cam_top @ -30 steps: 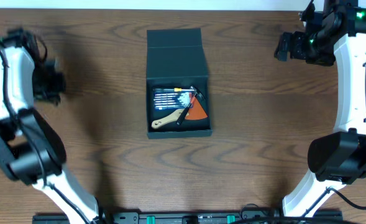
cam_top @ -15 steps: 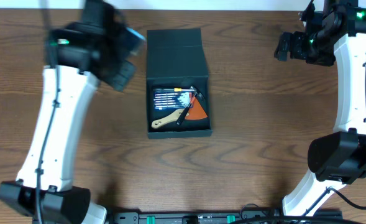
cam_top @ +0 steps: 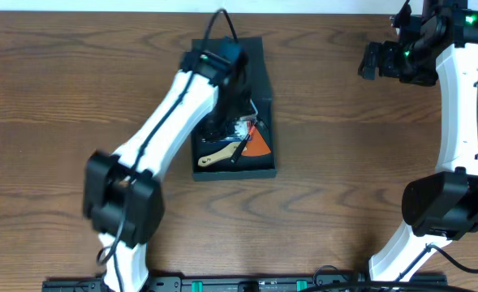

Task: Pack container
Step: 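Carry the pliers into the box and release them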

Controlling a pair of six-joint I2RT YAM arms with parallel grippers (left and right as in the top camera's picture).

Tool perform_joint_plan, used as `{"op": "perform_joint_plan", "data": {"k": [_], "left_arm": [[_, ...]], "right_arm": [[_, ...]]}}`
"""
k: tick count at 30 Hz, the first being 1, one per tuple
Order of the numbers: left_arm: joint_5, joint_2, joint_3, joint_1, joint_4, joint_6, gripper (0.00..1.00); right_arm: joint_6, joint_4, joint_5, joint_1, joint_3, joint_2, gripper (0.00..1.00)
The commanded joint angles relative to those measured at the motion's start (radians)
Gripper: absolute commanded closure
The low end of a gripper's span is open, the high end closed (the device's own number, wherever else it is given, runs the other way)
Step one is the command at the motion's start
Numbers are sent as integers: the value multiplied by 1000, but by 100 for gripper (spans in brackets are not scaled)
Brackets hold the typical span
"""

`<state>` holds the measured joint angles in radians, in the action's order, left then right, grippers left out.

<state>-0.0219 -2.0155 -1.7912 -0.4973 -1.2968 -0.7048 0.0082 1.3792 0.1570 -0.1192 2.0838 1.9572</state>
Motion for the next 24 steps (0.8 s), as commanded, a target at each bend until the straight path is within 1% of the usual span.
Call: {"op": "perform_joint_plan", "data": {"k": [1,5,8,10,11,12,13,14,15,16,17,21,24], "left_arm": [[8,-69,6,5,-4,-29,94],[-5,-106,6,5,2,-28,94],[-48,-109,6,5,6,-27,94],[-47,-109,6,3,2,-15,83],[-45,-109,6,2,-2,-6,74],[-37,-108,6,2,-5,9,70],[-27,-107,6,2,-8,32,59],[-21,-106,6,2,-11,47,43],[-15,-101,6,2,-16,56,34],[-13,-97,6,2,-23,56,31],[-12,-92,5,2,-29,62,29],[2,-44,4,2,-41,108,30],[39,14,-1,2,-43,153,30]], "right_arm": [[13,1,-3,2,-5,9,1],[13,1,-3,2,-5,9,1],[13,-1,-4,2,-5,9,1],[13,-2,-4,2,-5,9,1],[13,-2,-3,2,-5,9,1],[13,-2,-3,2,-5,9,1],[13,-2,-3,2,-5,9,1],[13,-2,-3,2,-5,9,1],[13,-2,-4,2,-5,9,1],[13,-2,-3,2,-5,9,1],[13,-1,-3,2,-5,9,1],[13,0,-3,2,-5,9,1],[14,0,-3,2,-5,9,1]]}}
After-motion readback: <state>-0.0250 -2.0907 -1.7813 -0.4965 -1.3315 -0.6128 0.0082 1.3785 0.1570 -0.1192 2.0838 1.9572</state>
